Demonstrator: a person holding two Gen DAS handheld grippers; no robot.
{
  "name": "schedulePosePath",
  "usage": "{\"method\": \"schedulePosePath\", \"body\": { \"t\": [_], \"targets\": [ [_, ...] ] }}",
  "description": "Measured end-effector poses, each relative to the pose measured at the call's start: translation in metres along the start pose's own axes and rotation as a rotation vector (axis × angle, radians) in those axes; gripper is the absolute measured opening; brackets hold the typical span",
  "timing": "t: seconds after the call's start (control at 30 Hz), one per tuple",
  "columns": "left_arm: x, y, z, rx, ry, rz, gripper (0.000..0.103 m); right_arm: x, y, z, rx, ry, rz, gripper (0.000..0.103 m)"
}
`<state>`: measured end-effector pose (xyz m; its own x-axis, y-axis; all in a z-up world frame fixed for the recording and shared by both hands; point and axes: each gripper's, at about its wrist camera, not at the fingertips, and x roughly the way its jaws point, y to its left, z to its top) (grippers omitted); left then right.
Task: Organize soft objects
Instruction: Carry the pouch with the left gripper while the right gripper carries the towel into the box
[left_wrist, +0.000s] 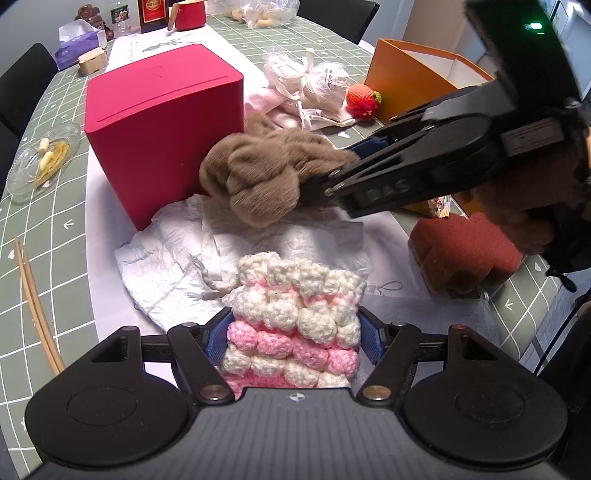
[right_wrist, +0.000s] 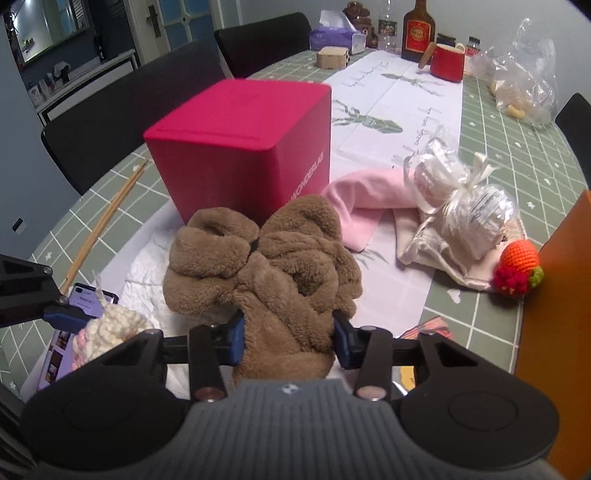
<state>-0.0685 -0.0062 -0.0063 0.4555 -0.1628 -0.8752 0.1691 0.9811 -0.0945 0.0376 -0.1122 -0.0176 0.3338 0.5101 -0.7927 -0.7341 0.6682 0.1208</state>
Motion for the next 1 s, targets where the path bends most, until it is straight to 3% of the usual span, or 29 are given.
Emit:
{"method": "schedulePosePath", "body": {
  "t": [0.33,0.53,0.73,0.83,1.0],
  "targets": [
    [-0.026,-0.005,0.006,0.016,-0.11,-0.002,0.076,-0.066,-0.016,0.006,0.054,-0.157,0.002,0.045],
    [-0.032,-0.023,0.019,0.026,-0.165,-0.022,0.076,-0.106,-0.025,-0.004,0.045,-0.229,-0.048,0.045],
    [-0.051,-0.06,0.032,0.162,-0.251,-0.027,0.075,-0.141,-0.044,-0.024,0.061,-0.275,-0.099,0.045],
    [-0.055,-0.078,0.043,0.2,-0.256,-0.082,0.075,-0.158,-0.054,-0.033,0.066,-0.295,-0.122,0.045],
    [-0.058,-0.122,0.069,0.292,-0.279,-0.108,0.074,-0.185,-0.076,-0.046,0.086,-0.332,-0.183,0.045]
  ]
}}
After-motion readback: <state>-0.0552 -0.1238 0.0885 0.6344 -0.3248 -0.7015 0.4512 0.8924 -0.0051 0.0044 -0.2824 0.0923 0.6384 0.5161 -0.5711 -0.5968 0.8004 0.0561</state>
